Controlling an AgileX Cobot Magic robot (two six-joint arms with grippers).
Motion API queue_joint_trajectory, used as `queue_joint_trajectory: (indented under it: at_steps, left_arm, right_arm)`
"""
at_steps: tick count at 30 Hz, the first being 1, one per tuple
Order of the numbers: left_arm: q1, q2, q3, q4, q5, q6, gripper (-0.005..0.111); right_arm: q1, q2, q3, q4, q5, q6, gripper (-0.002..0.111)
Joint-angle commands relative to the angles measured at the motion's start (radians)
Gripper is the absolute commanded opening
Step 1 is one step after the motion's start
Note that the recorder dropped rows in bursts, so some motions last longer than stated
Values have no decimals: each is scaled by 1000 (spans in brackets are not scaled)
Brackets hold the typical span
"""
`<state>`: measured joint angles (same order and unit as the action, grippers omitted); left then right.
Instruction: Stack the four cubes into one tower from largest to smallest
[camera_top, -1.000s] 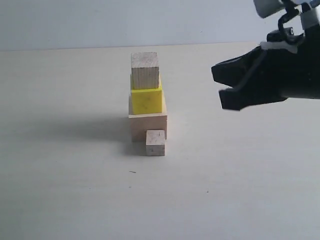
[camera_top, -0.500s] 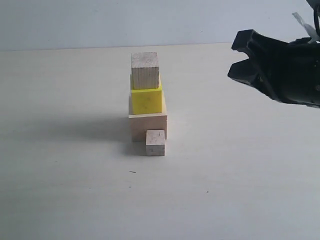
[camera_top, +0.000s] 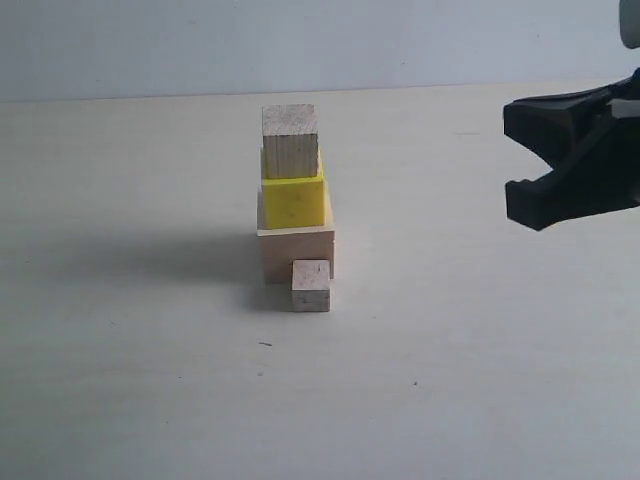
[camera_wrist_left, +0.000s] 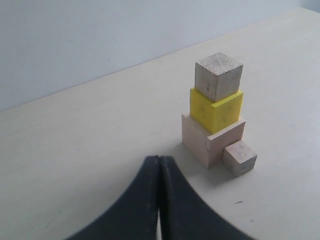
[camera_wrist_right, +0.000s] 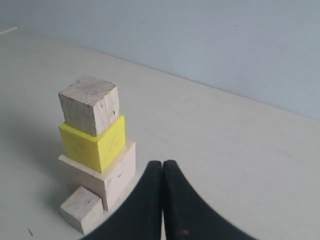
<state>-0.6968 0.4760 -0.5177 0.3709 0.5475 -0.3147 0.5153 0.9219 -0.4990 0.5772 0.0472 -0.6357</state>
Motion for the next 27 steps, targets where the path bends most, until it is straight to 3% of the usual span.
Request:
queue_joint_trajectory:
  at_steps: [1,6,11,15,18,24,27]
  left_arm:
    - [0,0,2,9,-19,-8,0]
    - [0,0,2,9,-19,-8,0]
    - [0,0,2,9,-15,-8,0]
    - [0,0,2,9,-15,-10,0]
    - [0,0,2,9,-15,-15,0]
    - [0,0,2,9,-15,-18,0]
    - [0,0,2,9,-15,-21,0]
  right_arm:
    - [-3,-1,2,6,-28,-86,0]
    - [-3,-6,2,245,-231,159,0]
    - [-3,-14,2,693,-425,454,0]
    - [-3,-14,2,743,-564,737,0]
    - [-3,-14,2,448,-665,822,0]
    - [-3,-14,0,-564,-813,690,0]
    - [-3,-14,-21,-894,-700,929,0]
